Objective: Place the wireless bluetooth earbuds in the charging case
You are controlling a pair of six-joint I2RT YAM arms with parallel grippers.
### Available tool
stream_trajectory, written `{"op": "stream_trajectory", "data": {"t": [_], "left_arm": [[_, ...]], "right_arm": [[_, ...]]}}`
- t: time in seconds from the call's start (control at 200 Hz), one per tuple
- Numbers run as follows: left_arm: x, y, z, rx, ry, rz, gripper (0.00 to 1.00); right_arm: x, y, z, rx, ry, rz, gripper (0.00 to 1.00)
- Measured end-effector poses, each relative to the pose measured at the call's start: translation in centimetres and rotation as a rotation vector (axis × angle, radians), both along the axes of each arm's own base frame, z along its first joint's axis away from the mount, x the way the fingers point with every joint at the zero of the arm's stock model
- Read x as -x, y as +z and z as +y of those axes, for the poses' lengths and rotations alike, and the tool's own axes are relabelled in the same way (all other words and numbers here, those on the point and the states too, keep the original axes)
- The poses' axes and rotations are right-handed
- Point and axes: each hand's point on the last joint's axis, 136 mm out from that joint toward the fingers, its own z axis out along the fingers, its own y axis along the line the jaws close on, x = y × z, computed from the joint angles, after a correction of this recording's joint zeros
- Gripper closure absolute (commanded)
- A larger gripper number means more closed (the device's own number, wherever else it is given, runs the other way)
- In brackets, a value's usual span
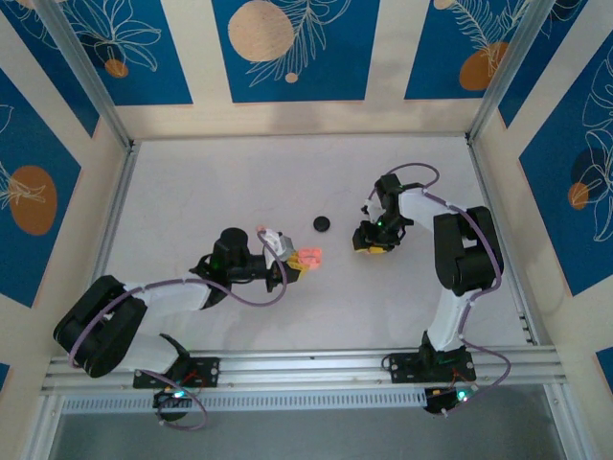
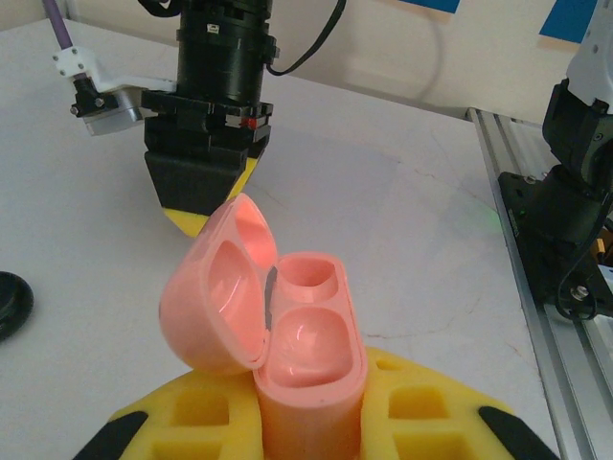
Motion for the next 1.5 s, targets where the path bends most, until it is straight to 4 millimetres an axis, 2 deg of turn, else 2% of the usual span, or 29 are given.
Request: {"op": "stream_trajectory", "data": {"t": [0.26, 0.47, 0.705, 0.815, 0.92, 1.115, 1.5], "left_arm": [[-0.1, 0.0, 0.0, 0.0, 0.002, 0.0, 0.88], [0.0, -0.1, 0.1, -0.002, 0.002, 0.003, 0.88], [-0.1, -0.2, 0.1, -0.007, 0.004, 0.008, 0.88], [0.0, -0.4, 0.2, -0.014, 0.005, 0.017, 0.88], [0.1, -0.4, 0.3, -0.018, 0.006, 0.021, 0.88], [0.2, -0.5, 0.5, -0.028, 0.004, 0.02, 0.88], [0.3, -0.7, 0.5, -0.038, 0.002, 0.025, 0.88]], "right_arm": [[1.0, 0.1, 1.5, -0.023, 0.022, 0.032, 0.53], [2.0, 0.5, 0.9, 0.039, 0.004, 0.082, 0.52], [-0.7, 3.1, 0.1, 0.115, -0.036, 0.007, 0.52], [-2.0, 3.7, 0.0, 0.133, -0.039, -0.017, 0.53], [-2.6, 2.7, 0.0, 0.152, -0.038, -0.002, 0.53], [-2.0, 0.0, -0.3, 0.18, -0.032, 0.078, 0.56], [-2.0, -0.4, -0.3, 0.183, -0.031, 0.086, 0.6]]}}
